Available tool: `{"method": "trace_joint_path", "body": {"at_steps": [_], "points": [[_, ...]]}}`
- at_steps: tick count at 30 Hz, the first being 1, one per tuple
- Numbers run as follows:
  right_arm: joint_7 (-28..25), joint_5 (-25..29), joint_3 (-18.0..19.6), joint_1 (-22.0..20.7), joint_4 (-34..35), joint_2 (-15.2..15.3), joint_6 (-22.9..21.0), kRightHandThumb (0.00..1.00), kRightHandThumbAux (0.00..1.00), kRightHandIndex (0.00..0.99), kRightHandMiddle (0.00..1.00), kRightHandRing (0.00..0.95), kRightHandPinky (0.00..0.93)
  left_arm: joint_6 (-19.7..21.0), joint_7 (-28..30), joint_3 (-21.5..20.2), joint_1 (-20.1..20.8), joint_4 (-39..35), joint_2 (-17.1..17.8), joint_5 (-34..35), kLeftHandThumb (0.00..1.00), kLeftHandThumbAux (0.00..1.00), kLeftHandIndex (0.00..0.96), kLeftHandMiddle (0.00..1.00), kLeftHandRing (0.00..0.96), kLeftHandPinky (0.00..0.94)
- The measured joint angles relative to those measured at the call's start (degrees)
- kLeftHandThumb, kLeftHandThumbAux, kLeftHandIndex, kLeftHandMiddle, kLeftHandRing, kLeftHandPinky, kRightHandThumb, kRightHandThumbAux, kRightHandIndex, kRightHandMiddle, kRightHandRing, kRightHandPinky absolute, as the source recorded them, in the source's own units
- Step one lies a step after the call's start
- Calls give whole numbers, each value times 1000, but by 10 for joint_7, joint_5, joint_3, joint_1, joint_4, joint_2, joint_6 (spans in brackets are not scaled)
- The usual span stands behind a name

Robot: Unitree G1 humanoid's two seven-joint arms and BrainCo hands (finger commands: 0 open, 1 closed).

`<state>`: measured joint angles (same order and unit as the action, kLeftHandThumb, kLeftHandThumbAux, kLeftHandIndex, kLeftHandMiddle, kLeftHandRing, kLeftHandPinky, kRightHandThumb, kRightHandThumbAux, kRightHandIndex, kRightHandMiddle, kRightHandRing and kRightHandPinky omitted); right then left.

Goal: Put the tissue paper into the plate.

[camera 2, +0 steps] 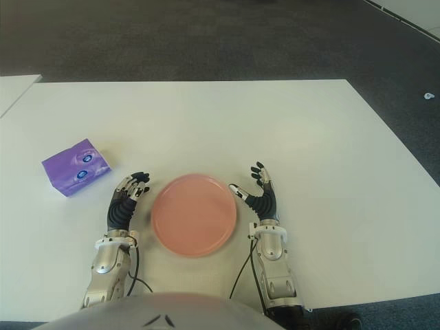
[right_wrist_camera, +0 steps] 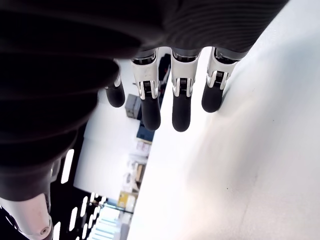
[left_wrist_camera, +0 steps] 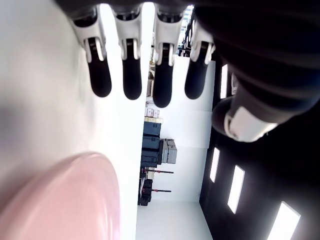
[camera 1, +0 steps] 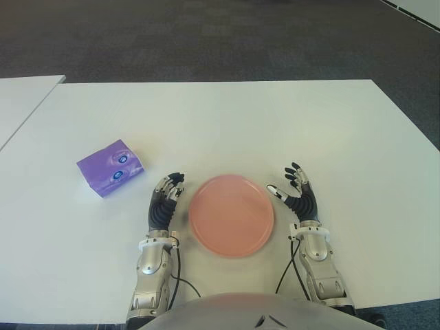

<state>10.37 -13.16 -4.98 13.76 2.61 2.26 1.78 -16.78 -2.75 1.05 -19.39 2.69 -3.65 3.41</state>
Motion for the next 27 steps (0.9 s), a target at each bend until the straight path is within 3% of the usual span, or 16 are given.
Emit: {"method": "trace_joint_path", "body": {"at_steps": [27], "points": [[0, 0, 1, -1, -5, 0, 2, 448, 675, 56, 195, 188, 172, 12, -13, -1, -2, -17, 0, -9, 314, 582, 275, 290, 265, 293]]}}
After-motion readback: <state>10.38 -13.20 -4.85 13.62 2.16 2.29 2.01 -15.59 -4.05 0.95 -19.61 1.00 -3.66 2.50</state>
